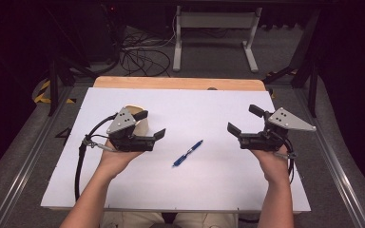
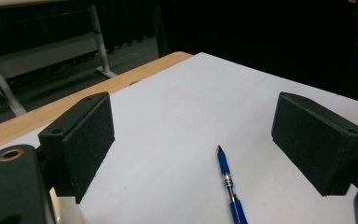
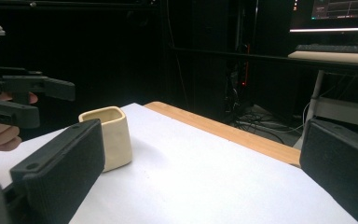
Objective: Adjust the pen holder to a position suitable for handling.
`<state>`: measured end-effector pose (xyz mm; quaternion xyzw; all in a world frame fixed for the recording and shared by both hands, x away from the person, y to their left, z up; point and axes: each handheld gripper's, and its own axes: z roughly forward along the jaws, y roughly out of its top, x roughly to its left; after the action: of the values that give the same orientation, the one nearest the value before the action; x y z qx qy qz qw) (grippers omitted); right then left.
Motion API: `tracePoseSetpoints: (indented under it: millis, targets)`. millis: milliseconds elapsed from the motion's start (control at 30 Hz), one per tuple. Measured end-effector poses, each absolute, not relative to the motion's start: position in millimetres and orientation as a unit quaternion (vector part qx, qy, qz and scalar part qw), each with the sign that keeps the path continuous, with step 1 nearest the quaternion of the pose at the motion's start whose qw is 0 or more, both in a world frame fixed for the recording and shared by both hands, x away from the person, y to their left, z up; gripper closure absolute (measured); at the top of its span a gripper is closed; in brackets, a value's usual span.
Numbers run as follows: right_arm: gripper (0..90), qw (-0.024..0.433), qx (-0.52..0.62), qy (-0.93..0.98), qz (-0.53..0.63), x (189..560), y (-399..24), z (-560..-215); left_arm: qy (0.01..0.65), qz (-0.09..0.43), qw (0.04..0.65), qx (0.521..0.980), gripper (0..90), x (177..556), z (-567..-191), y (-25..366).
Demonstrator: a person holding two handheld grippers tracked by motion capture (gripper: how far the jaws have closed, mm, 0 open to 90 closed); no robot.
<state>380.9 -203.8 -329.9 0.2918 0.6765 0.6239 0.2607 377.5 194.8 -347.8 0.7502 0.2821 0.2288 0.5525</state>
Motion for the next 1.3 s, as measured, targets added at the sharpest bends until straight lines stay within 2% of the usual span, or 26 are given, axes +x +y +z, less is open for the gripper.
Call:
tracePoseSetpoints:
  millis: [700, 1300]
  targets:
    - [0.8, 0.281, 0.294, 0.688, 0.602, 380.4, -197.9, -330.3, 0.273, 0.205, 0.523, 0.781, 14.9, 394.7, -364.7, 154.7]
    - [0.8, 0.286, 0.292, 0.688, 0.6, 380.4, -194.5, -330.6, 0.264, 0.188, 0.507, 0.799, 20.2, 405.6, -375.8, 127.2]
